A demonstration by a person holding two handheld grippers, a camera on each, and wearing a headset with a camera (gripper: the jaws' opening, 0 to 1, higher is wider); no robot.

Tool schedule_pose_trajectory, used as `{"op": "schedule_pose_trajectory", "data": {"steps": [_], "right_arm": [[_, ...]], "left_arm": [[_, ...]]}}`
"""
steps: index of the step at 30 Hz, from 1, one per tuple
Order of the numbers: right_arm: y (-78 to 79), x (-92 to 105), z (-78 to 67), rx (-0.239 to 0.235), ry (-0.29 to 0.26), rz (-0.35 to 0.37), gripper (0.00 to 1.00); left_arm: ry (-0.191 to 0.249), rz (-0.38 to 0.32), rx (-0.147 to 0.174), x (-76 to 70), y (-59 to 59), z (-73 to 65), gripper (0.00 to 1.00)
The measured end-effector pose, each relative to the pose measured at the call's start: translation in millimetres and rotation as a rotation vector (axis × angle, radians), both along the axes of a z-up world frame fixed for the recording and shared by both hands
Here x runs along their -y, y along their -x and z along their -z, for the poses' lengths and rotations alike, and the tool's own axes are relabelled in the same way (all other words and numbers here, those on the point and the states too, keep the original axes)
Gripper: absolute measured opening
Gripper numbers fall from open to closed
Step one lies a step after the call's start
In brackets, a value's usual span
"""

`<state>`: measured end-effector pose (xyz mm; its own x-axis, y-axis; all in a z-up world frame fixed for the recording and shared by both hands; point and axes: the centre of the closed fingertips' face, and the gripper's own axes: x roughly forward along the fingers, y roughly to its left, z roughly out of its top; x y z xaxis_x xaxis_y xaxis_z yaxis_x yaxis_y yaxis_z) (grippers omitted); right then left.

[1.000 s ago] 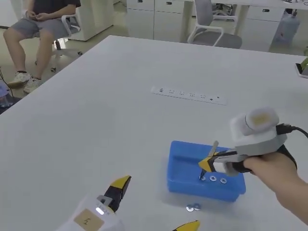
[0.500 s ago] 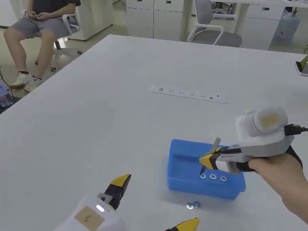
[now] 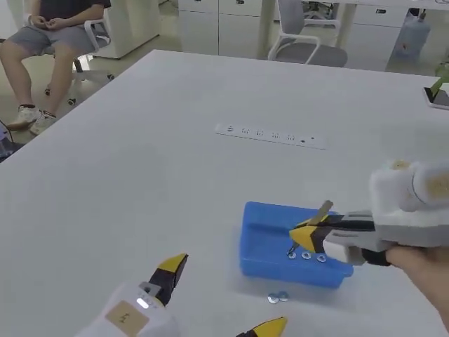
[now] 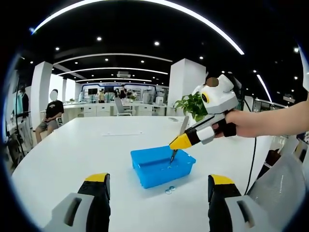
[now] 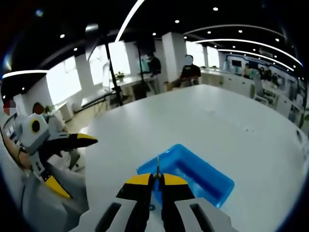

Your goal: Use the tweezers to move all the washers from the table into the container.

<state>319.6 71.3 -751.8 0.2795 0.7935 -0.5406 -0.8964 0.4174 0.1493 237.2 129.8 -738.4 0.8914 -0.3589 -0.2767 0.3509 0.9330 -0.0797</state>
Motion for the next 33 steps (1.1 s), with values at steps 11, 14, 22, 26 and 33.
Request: {"op": "schedule_pose_trajectory", "data": {"steps": [11, 14, 22, 26, 33], "right_arm": [[23.0, -0.1, 39.1, -0.063, 0.042, -0.025, 0.04], [25.1, -3.3, 47.1, -0.054, 0.063, -0.048, 0.04], [22.5, -7.4, 58.9, 0.006, 0.123, -0.117, 0.04], [23.4, -8.2, 64.2, 0.028, 0.157, -0.148, 0.04], [24.7, -10.1, 65.7, 0.034, 0.172, -0.175, 0.04]], "left_arm": [[-0.006, 0.002, -0.003, -0.1, 0.5, 0.9, 0.85], [-0.006, 0.002, -0.003, 0.1, 0.6, 0.7, 0.85], [-0.009, -0.001, -0.003, 0.1, 0.7, -0.4, 0.85], [-0.007, -0.003, -0.003, -0.6, 0.4, -0.3, 0.85], [-0.009, 0.0, -0.004, -1.0, 0.2, 0.8, 0.85]]}}
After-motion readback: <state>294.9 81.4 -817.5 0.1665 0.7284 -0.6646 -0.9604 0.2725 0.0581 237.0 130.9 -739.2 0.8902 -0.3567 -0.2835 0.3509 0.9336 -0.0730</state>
